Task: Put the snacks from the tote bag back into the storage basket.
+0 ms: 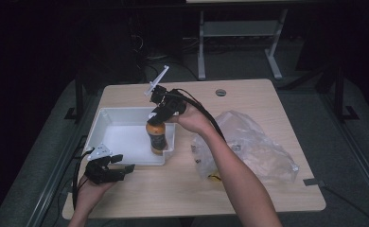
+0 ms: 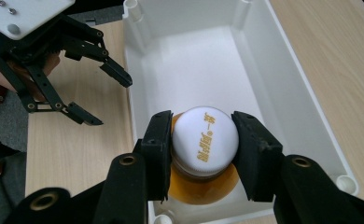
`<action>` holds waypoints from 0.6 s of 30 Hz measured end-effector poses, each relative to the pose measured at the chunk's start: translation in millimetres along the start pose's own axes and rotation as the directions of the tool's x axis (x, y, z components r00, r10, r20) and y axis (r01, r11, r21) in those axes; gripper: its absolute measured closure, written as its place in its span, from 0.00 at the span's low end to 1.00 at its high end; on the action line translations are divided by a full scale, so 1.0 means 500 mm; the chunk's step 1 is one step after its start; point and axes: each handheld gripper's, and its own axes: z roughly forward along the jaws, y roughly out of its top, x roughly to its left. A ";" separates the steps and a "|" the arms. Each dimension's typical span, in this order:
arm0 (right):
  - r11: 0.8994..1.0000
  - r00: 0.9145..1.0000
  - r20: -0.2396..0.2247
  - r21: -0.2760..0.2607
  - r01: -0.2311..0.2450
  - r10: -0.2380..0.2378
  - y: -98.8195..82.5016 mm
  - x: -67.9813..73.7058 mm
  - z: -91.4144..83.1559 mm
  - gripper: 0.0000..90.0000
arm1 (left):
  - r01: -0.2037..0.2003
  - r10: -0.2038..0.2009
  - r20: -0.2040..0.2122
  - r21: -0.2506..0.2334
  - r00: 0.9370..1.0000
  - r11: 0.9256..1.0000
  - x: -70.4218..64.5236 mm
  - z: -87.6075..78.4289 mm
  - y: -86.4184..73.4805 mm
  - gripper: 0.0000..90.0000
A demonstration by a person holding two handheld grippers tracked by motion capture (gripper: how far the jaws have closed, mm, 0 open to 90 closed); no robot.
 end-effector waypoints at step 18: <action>1.000 1.000 -0.007 0.013 -0.004 0.004 -0.012 -0.007 0.023 0.65 | 0.026 -0.026 0.000 -0.002 1.000 1.000 0.001 0.001 -0.001 0.36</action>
